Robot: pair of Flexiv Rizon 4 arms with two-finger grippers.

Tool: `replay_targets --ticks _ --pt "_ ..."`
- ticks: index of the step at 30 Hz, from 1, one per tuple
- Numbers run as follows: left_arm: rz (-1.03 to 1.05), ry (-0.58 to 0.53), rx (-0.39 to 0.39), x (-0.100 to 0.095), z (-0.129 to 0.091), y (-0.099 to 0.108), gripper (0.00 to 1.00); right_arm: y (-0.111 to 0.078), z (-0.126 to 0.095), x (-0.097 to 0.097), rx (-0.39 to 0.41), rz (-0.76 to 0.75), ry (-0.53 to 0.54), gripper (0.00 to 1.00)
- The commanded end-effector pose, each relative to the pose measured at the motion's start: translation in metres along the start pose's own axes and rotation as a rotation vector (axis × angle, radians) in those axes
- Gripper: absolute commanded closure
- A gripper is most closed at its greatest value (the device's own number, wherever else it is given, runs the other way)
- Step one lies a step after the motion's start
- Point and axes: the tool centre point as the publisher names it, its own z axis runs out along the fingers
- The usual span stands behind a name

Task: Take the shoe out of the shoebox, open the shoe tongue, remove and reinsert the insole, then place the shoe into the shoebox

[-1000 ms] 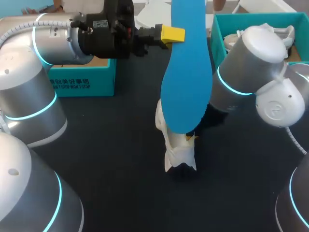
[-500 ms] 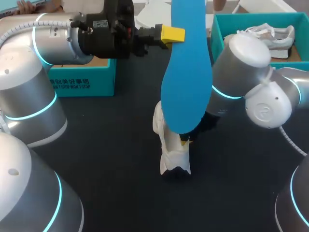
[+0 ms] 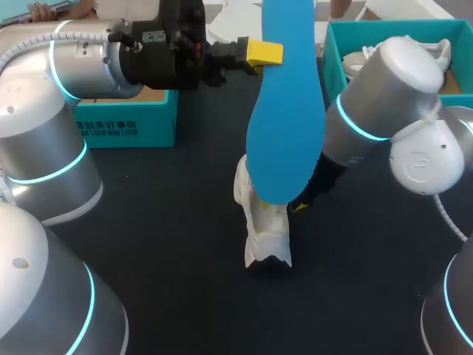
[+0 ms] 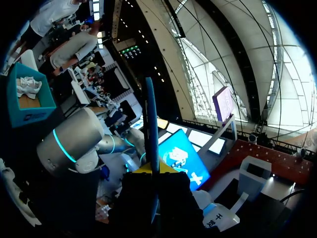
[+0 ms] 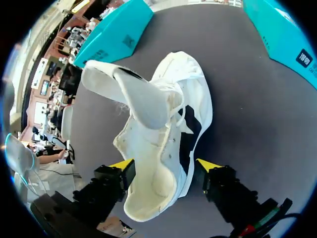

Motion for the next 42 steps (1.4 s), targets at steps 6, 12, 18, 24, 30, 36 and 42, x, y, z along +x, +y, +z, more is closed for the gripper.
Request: replay_targets --ticks 6,12,18,24,30,36,42 --pt "0.001 0.002 0.0 -0.001 0.001 -0.001 1.0 -0.009 -0.039 -0.002 -0.027 -0.058 0.151 0.0" --pt "0.001 0.002 0.0 -0.001 0.001 -0.001 1.0 -0.009 -0.039 -0.002 -0.027 -0.058 0.151 0.0" --pt "0.001 0.002 0.0 -0.001 0.001 -0.001 1.0 -0.009 -0.039 -0.002 -0.027 -0.058 0.151 0.0" --pt "0.001 0.002 0.0 -0.001 0.001 -0.001 1.0 -0.009 -0.039 -0.002 -0.027 -0.058 0.151 0.0" --pt "0.001 0.002 0.0 -0.001 0.001 -0.001 1.0 -0.012 -0.059 0.01 -0.074 -0.016 0.265 0.0" --pt "0.001 0.002 0.0 -0.001 0.001 -0.001 1.0 -0.005 -0.099 0.032 -0.122 0.027 0.358 0.0" --pt "0.001 0.002 0.0 -0.001 0.001 -0.001 1.0 0.003 -0.124 0.047 -0.124 0.077 0.48 0.0"
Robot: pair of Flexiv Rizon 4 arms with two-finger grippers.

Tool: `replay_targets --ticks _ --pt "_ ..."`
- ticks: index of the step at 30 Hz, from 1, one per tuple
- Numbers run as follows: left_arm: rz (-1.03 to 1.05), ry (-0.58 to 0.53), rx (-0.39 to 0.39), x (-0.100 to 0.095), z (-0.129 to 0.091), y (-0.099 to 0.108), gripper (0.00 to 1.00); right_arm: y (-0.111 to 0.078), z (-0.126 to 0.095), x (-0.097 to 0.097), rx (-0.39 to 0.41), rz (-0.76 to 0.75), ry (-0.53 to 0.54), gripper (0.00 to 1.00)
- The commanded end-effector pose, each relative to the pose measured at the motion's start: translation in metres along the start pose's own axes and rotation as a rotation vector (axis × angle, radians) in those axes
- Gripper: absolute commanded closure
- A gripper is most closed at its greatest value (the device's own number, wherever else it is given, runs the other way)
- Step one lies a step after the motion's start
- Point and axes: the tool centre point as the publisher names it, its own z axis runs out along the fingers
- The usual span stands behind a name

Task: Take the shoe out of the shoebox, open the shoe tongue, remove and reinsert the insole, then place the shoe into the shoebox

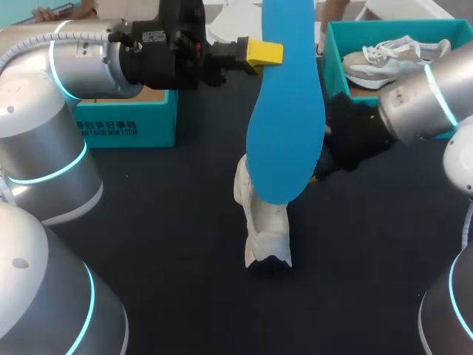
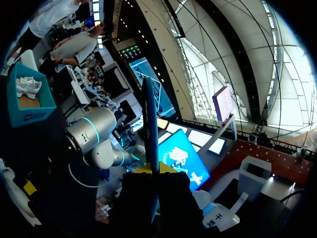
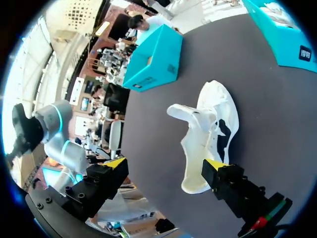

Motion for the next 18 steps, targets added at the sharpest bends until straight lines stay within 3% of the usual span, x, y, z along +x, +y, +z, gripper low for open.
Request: replay_targets --ticks 1,4,15,18 --pt "0.001 0.002 0.0 -0.001 0.001 -0.001 1.0 -0.003 -0.019 0.007 -0.002 0.004 0.068 0.0" --pt "0.001 0.002 0.0 -0.001 0.001 -0.001 1.0 0.004 -0.031 0.017 0.002 0.045 0.106 0.0" --pt "0.001 0.002 0.0 -0.001 0.001 -0.001 1.0 0.017 -0.09 0.043 -0.131 0.128 0.326 0.0" --pt "0.001 0.002 0.0 -0.001 0.001 -0.001 1.0 0.018 -0.102 0.05 -0.114 0.177 0.36 0.0"
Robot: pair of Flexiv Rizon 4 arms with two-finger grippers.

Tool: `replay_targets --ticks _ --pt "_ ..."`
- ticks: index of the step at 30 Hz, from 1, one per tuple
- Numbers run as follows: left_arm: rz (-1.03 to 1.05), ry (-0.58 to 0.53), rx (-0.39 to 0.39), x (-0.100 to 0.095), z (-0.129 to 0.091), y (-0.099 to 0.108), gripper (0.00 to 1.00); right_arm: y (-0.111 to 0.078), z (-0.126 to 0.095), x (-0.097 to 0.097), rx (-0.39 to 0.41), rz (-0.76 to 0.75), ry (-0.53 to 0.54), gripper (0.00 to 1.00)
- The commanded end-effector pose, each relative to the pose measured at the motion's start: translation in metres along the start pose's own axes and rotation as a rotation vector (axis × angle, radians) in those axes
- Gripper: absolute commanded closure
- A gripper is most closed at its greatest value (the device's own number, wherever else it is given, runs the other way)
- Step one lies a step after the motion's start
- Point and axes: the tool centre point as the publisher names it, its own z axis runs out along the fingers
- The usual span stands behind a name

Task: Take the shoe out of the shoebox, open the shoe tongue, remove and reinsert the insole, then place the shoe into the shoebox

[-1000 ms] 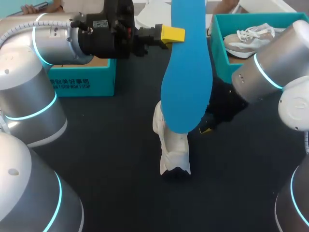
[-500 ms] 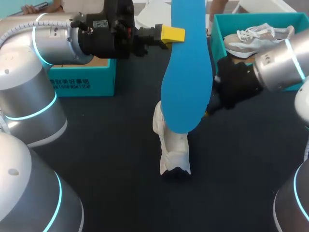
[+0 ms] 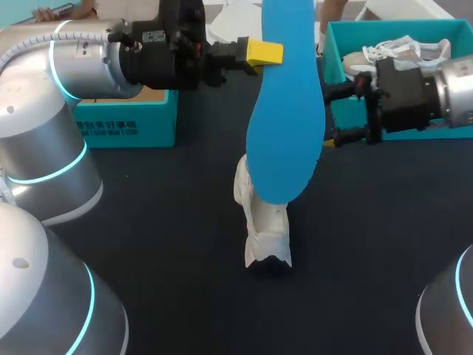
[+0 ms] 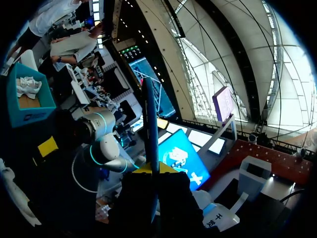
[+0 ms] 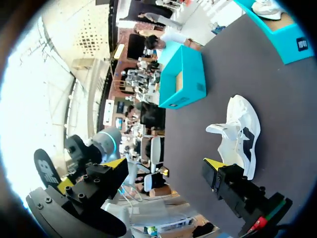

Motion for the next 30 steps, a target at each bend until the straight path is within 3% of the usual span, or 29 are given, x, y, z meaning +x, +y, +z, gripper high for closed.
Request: replay_targets --ticks 1,8,13,30 --pt "0.001 0.002 0.0 -0.001 0.001 -0.001 1.0 -0.011 -0.02 0.008 -0.016 0.017 0.021 0.0" --pt "0.001 0.002 0.0 -0.001 0.001 -0.001 1.0 -0.005 -0.029 0.036 -0.057 -0.004 0.118 0.0" --pt "0.001 0.002 0.0 -0.001 0.001 -0.001 1.0 0.002 -0.03 0.049 -0.041 -0.016 0.149 0.0" --pt "0.001 0.002 0.0 -0.001 0.001 -0.001 1.0 0.006 -0.029 0.051 -0.035 -0.015 0.13 0.0"
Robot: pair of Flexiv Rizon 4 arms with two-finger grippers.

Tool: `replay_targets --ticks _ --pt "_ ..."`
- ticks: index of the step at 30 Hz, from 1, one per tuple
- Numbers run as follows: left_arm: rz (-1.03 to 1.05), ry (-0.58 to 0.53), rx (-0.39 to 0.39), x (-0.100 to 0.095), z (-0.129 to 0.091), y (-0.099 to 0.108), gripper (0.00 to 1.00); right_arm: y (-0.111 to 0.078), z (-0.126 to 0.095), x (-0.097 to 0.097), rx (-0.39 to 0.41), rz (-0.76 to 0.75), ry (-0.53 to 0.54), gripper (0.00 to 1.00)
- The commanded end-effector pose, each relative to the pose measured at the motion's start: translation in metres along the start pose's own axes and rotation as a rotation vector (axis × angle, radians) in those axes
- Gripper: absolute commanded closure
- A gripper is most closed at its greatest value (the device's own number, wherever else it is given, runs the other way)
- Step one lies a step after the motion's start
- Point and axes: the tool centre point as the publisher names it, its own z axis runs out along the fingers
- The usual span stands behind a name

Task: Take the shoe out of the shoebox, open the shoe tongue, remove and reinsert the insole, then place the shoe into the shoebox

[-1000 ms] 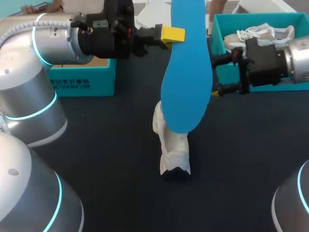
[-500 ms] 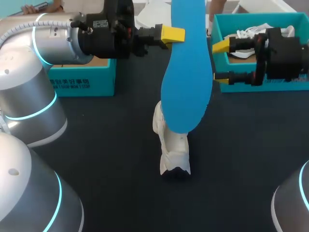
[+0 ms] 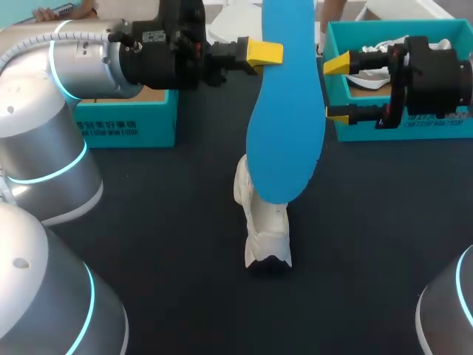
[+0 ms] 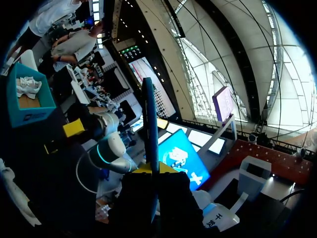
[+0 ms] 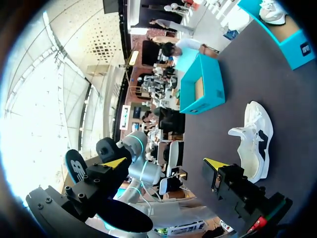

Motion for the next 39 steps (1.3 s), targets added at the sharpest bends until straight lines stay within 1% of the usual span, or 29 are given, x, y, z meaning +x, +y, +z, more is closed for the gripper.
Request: replay_targets --ticks 1,3,4,6,7,8,9,10,11,12,13,14,18,19,20,22,23,27,28,29,30,39 --pt "0.001 0.002 0.0 -0.001 0.001 -0.001 1.0 0.003 0.003 0.0 0.003 0.0 0.0 0.0" --pt "0.001 0.002 0.0 -0.001 0.001 -0.001 1.0 0.003 0.003 0.0 0.003 0.0 0.0 0.0" --pt "0.066 -0.025 -0.028 -0.003 -0.002 0.002 1.0 0.003 0.003 0.0 0.003 0.0 0.0 0.0" --pt "0.264 -0.066 -0.075 -0.01 -0.011 0.011 1.0 0.003 0.003 0.0 0.003 0.0 0.0 0.0" --pt "0.354 -0.085 -0.131 -0.012 -0.016 0.016 1.0 0.003 0.003 0.0 0.003 0.0 0.0 0.0" --pt "0.449 -0.102 -0.168 -0.015 -0.021 0.02 1.0 0.003 0.003 0.0 0.003 0.0 0.0 0.0" --pt "0.481 -0.104 -0.165 -0.015 -0.023 0.022 1.0 0.003 0.003 0.0 0.003 0.0 0.0 0.0" --pt "0.601 -0.112 -0.196 -0.017 -0.028 0.024 1.0 0.003 0.003 0.0 0.003 0.0 0.0 0.0" --pt "0.678 -0.13 -0.22 -0.019 -0.032 0.025 1.0 0.003 0.003 0.0 0.003 0.0 0.0 0.0" --pt "0.791 -0.14 -0.264 -0.021 -0.036 0.025 1.0 0.003 0.003 0.0 0.003 0.0 0.0 0.0" --pt "0.858 -0.149 -0.282 -0.022 -0.039 0.025 1.0 0.003 0.003 0.0 0.003 0.0 0.0 0.0" --pt "0.943 -0.151 -0.263 -0.023 -0.042 0.023 1.0 0.003 0.003 0.0 0.003 0.0 0.0 0.0" --pt "1.228 -0.103 -0.343 -0.029 -0.048 0.021 1.0 0.003 0.003 0.0 0.003 0.0 0.0 0.0" --pt "1.282 -0.097 -0.35 -0.03 -0.049 0.02 1.0 0.003 0.003 0.0 0.003 0.0 0.0 0.0" --pt "1.341 -0.07 -0.371 -0.032 -0.049 0.02 1.0 0.003 0.003 0.0 0.003 0.0 0.0 0.0" --pt "1.413 -0.038 -0.342 -0.034 -0.05 0.018 1.0 0.003 0.003 0.0 0.003 0.0 0.0 0.0" --pt "1.443 -0.019 -0.35 -0.037 -0.052 0.017 1.0 0.003 0.003 0.0 0.003 0.0 0.0 0.0" --pt "1.567 0.036 -0.315 -0.042 -0.055 0.01 1.0 0.003 0.003 0.0 0.003 0.0 0.0 0.0" --pt "1.563 0.041 -0.292 -0.043 -0.055 0.009 1.0 0.003 0.003 0.0 0.003 0.0 0.0 0.0" --pt "1.507 0.025 -0.255 -0.042 -0.055 0.008 1.0 0.003 0.003 0.0 0.003 0.0 0.0 0.0" --pt "1.384 -0.005 -0.183 -0.037 -0.052 0.007 1.0 0.003 0.003 0.0 0.003 0.0 0.0 0.0" --pt "1.384 -0.005 -0.183 -0.037 -0.052 0.007 1.0 0.003 0.003 0.0 0.003 0.0 0.0 0.0"
